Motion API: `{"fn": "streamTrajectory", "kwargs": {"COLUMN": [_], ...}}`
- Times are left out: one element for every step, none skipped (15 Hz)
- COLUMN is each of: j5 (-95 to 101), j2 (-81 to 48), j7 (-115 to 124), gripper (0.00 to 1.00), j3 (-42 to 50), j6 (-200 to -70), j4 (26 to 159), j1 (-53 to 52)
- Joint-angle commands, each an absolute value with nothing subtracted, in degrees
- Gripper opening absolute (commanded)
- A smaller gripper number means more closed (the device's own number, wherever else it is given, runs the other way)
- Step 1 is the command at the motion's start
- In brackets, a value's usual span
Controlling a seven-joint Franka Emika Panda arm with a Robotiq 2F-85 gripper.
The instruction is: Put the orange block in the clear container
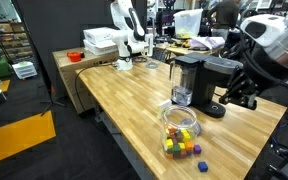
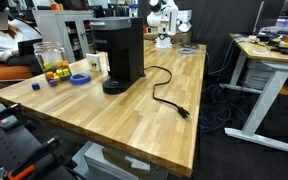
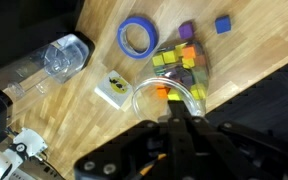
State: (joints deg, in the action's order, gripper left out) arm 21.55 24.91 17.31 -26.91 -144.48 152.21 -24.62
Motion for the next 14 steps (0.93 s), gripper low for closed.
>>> {"fn": "streamTrajectory", "kwargs": {"j5": [15.45,13.28,15.00,13.64,13.08,12.95,12.94,12.94,12.94,12.94,12.94,12.94,12.94,12.94], "j2": [33.02,34.90,31.48,33.27,34.43,35.00,35.10,35.06,35.01,35.00,35.00,34.99,35.00,35.00], "j7": [19.42,19.68,18.28,18.32,18.34,18.35,18.39,18.42,18.43,18.44,18.44,18.44,18.45,18.45], "gripper": [0.00,0.09,0.02,0.08,0.09,0.09,0.09,0.09,0.09,0.09,0.09,0.09,0.09,0.09], "j3": [-28.84,-28.71,-29.61,-29.64,-29.64,-29.64,-29.63,-29.63,-29.63,-29.63,-29.63,-29.63,-29.63,-29.63], "j6": [-140.36,-139.96,-141.15,-140.68,-140.63,-140.63,-140.63,-140.63,-140.63,-140.63,-140.63,-140.63,-140.63,-140.63], "j4": [156.44,157.63,155.49,156.49,157.18,157.55,157.65,157.65,157.66,157.65,157.66,157.66,157.66,157.66], "j1": [-26.41,-27.42,-25.57,-26.22,-26.46,-26.48,-26.48,-26.47,-26.47,-26.47,-26.47,-26.47,-26.47,-26.47]}}
